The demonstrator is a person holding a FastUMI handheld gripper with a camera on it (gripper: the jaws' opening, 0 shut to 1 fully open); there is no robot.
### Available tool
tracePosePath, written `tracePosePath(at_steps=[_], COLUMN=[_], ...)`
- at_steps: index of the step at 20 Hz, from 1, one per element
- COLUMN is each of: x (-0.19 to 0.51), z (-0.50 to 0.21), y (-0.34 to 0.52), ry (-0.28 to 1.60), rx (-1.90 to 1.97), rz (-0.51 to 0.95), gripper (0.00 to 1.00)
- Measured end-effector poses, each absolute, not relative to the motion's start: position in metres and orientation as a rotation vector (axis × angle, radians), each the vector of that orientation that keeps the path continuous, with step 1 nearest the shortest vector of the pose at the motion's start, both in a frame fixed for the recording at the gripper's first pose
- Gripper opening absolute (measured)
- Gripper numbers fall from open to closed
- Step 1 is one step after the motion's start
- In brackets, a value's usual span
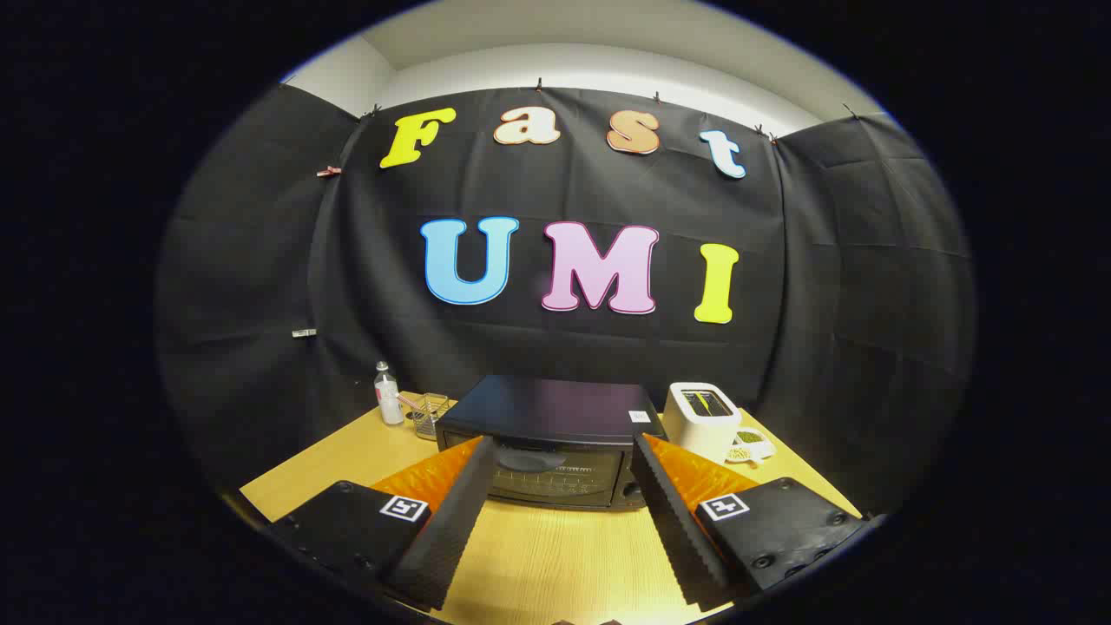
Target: Open the toaster oven, put the food inside, and close the toaster oven door.
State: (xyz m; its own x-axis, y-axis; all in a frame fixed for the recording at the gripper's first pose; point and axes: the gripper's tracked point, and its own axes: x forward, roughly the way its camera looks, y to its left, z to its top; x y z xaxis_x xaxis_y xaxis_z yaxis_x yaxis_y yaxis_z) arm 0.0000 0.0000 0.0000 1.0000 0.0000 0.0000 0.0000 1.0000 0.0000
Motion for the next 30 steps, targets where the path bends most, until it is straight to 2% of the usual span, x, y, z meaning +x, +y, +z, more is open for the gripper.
tracePosePath(at_steps=[19, 30], x=[0.02, 0.108], z=[-0.014, -0.02], y=[-0.002, 0.011], ry=[0.066, 0.078], rx=[0.054, 0.095], rz=[-0.035, -0.088], gripper=[0.97, 0.97])
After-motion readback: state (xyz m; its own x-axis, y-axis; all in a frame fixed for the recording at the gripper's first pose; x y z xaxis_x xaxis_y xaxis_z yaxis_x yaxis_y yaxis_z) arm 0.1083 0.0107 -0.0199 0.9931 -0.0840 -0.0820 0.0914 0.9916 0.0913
